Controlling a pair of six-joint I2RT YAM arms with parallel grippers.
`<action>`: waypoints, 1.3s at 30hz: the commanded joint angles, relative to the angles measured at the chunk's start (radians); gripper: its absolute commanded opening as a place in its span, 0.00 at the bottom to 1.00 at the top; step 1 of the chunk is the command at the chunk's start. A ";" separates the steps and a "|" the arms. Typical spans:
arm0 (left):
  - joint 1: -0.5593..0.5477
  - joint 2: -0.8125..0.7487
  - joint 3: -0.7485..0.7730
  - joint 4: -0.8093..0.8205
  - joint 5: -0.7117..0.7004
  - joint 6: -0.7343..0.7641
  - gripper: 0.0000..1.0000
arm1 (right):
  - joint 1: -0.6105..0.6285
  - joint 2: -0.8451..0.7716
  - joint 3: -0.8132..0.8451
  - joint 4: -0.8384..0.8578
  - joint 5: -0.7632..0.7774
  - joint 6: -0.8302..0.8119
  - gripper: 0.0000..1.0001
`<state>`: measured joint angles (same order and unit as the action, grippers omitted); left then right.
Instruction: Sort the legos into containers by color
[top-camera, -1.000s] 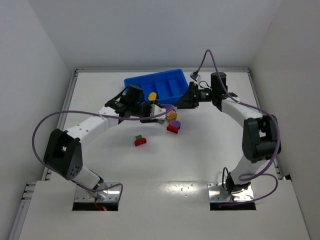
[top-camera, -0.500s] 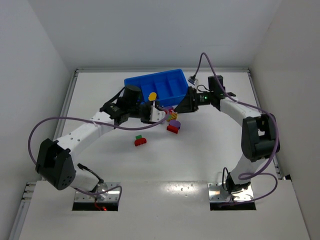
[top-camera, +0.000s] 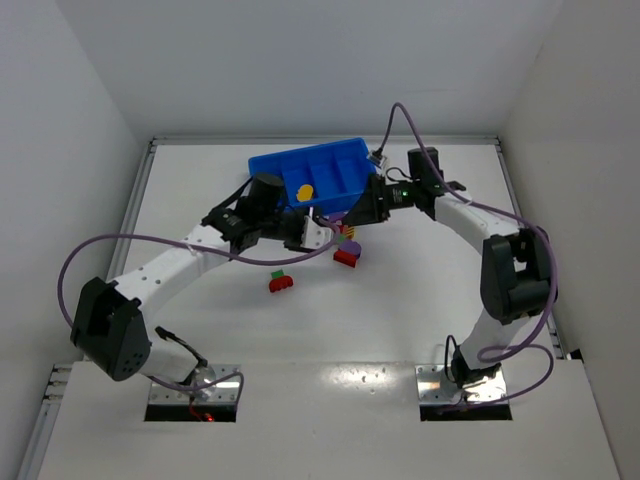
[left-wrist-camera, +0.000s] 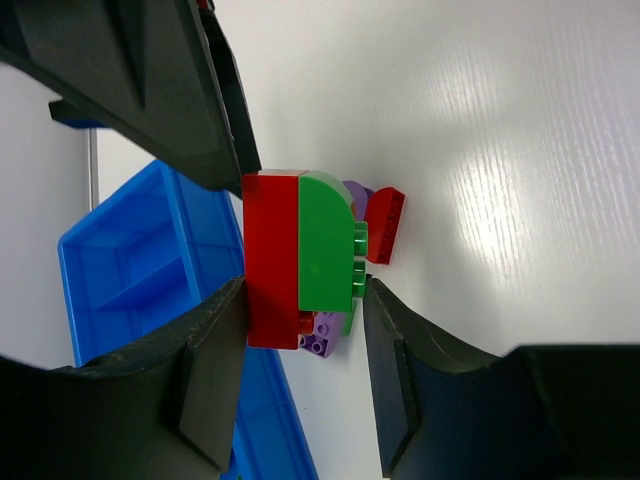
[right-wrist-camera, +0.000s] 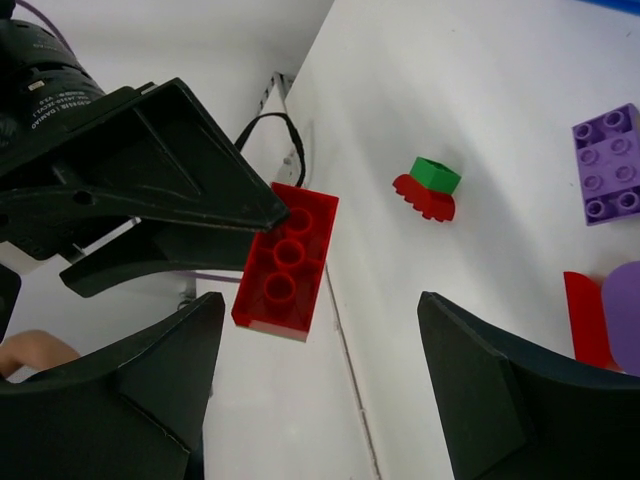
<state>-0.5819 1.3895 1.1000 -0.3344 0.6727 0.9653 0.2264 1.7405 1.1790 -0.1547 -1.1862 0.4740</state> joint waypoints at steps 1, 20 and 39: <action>-0.025 -0.014 -0.003 0.032 0.056 0.035 0.22 | 0.021 -0.018 0.028 0.027 -0.039 -0.018 0.79; -0.044 0.025 0.026 0.051 0.047 0.056 0.21 | 0.100 -0.027 -0.009 0.037 -0.049 -0.037 0.58; -0.044 0.025 0.008 0.069 0.016 -0.002 0.62 | 0.100 -0.027 -0.009 0.023 -0.009 -0.061 0.00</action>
<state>-0.6189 1.4120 1.1000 -0.3225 0.6724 1.0134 0.3168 1.7405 1.1606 -0.1738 -1.1702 0.4370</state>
